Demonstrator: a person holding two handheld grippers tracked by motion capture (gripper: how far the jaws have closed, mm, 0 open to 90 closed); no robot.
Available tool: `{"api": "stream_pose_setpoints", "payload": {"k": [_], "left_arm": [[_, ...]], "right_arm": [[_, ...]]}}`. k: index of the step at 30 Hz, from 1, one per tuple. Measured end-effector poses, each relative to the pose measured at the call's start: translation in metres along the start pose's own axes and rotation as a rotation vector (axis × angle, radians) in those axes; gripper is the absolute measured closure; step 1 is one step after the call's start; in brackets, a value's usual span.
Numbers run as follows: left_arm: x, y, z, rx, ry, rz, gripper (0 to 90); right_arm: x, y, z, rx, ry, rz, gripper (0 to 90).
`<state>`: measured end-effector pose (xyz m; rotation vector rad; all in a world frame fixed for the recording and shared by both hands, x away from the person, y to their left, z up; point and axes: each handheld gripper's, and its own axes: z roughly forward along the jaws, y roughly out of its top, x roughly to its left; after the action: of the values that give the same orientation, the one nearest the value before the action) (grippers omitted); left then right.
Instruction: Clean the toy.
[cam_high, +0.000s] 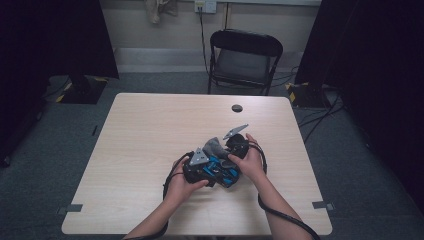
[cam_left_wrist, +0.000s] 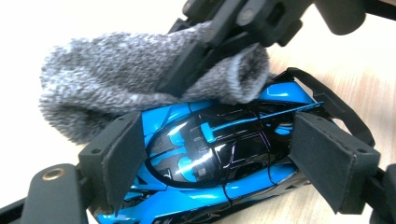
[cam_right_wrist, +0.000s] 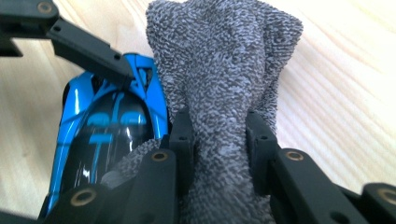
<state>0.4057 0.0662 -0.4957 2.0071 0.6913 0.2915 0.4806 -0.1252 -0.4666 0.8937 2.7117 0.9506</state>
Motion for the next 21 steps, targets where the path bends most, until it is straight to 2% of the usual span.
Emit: {"api": "stream_pose_setpoints", "payload": {"k": [16,21], "left_arm": [[-0.001,-0.001,0.0,-0.004,0.005,-0.001,18.1],[-0.001,-0.001,0.0,-0.002,0.004,0.001,18.1]], "right_arm": [[-0.001,-0.029,-0.024,-0.026,0.001,0.06,70.6],[-0.001,-0.038,-0.03,-0.026,-0.003,0.066,70.4]]}}
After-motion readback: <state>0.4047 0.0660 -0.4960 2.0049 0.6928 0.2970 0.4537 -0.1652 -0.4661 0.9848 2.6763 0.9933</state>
